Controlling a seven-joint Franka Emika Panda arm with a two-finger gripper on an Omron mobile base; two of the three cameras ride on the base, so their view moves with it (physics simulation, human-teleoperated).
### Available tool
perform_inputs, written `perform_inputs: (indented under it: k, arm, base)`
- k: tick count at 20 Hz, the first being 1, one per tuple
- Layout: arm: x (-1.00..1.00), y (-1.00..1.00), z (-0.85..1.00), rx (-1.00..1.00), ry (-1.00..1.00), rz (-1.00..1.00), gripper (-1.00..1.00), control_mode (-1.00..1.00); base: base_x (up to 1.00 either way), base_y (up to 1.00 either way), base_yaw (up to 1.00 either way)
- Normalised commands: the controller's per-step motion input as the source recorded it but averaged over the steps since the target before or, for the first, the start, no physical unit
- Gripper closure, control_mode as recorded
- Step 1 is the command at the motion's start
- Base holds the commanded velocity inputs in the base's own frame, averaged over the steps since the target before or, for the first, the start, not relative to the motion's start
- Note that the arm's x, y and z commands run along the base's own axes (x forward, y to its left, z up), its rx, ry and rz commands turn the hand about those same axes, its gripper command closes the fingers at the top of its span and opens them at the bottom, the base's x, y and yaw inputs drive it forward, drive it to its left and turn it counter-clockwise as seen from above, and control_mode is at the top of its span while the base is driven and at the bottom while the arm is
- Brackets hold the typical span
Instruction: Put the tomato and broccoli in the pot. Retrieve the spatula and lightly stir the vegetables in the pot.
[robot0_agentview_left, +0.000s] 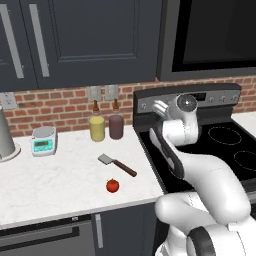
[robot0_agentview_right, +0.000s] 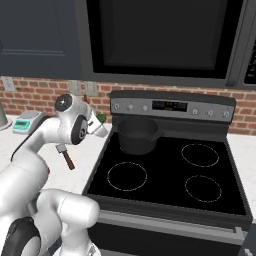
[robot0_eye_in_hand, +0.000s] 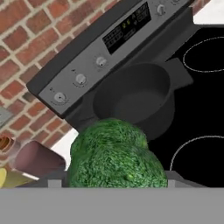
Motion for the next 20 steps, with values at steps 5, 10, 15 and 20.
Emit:
perform_inputs:
  k: [5,10,15,20]
  arm:
    - [0.17,-0.28,0.16,-0.24,0.0,0.0,1.0,-1.0]
    - [0.13,-0.37,-0.2,-0.16,0.0,0.05,1.0,-1.0]
    - [0.64,-0.51,-0.16,-0.06,0.08,0.07,1.0,-1.0]
    - [0.62,-0.42,-0.19,0.0,0.17,0.07,1.0,-1.0]
  base:
    - [0.0,0.0,0.0]
    - [0.0,0.0,0.0]
    - [0.0,0.0,0.0]
    - [0.0,0.0,0.0]
